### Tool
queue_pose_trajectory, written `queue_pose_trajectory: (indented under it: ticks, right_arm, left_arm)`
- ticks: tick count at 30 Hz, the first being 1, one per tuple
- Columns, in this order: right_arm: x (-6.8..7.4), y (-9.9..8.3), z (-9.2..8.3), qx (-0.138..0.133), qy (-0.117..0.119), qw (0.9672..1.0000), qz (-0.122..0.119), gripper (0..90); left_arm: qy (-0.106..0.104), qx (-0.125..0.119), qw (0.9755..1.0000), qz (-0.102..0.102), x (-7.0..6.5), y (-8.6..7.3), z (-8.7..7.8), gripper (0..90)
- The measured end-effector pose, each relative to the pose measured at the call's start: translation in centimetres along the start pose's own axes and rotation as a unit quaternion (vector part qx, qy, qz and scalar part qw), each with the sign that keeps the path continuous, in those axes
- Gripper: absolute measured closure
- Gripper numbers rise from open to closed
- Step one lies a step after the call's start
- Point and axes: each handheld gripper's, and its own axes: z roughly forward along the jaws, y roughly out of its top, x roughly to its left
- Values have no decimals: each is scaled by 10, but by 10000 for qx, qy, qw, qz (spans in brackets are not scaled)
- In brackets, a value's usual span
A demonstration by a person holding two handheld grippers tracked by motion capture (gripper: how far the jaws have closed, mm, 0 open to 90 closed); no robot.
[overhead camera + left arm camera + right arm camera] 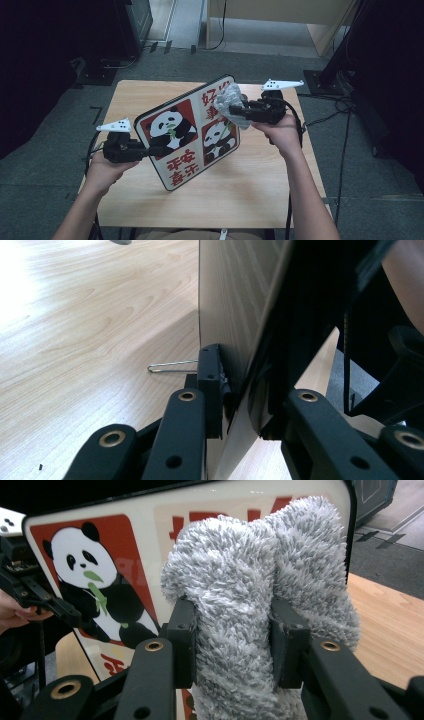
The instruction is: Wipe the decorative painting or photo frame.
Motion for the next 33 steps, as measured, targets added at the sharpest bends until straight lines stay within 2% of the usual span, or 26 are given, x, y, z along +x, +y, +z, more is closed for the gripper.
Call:
queue_pose_trajectory:
  ticks: [11,33]
  right_arm:
    - [-2,-10,3,140,-17,9999,7,623]
    - [-7,-35,9,224,0,9997,31,615]
  left_arm:
    - [-18,13,10000,0,0,0,0,771]
    - [-84,15,10000,5,1,0,0,765]
